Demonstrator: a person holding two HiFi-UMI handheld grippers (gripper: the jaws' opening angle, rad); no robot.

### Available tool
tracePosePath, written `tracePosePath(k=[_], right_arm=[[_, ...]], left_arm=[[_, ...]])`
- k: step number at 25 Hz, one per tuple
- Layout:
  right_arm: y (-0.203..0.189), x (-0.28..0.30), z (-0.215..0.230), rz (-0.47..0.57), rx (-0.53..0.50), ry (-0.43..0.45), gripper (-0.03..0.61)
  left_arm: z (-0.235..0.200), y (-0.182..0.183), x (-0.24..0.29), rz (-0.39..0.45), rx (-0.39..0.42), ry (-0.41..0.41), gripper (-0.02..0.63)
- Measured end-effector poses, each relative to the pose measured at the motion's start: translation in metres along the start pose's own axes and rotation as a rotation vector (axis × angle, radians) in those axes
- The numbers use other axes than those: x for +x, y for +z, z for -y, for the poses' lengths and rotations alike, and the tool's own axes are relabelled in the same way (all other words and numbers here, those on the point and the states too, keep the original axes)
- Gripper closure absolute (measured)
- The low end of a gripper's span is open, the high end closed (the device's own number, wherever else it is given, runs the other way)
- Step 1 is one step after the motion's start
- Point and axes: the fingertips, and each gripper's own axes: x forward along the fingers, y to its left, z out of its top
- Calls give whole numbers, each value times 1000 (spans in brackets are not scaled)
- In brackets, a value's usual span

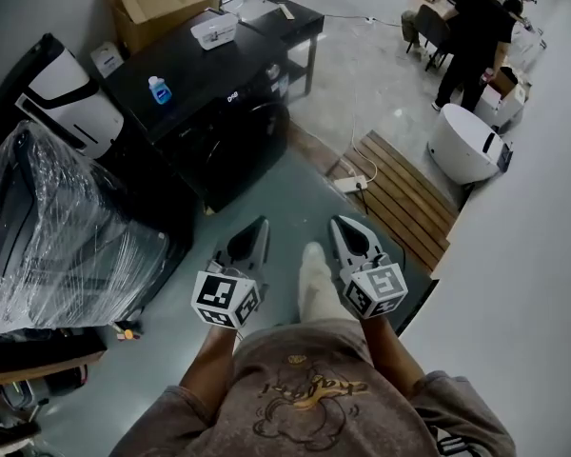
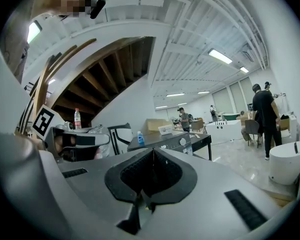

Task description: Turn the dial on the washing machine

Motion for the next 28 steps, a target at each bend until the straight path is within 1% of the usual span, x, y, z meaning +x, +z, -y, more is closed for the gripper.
tracePosePath(k=[9,15,20,28], right_arm=[[43,111,78,-37,24,113,577],[59,164,126,-61,13,203,577],[60,196,150,-89,-11,257,577],[64,240,164,-98,-7,299,577]], left_arm=[[-50,43,119,6,-22,83,621],[-71,61,182,10,-22,154,621],[-84,73,211,24,-15,204,621],[-108,77,229,25,-9,257,621]])
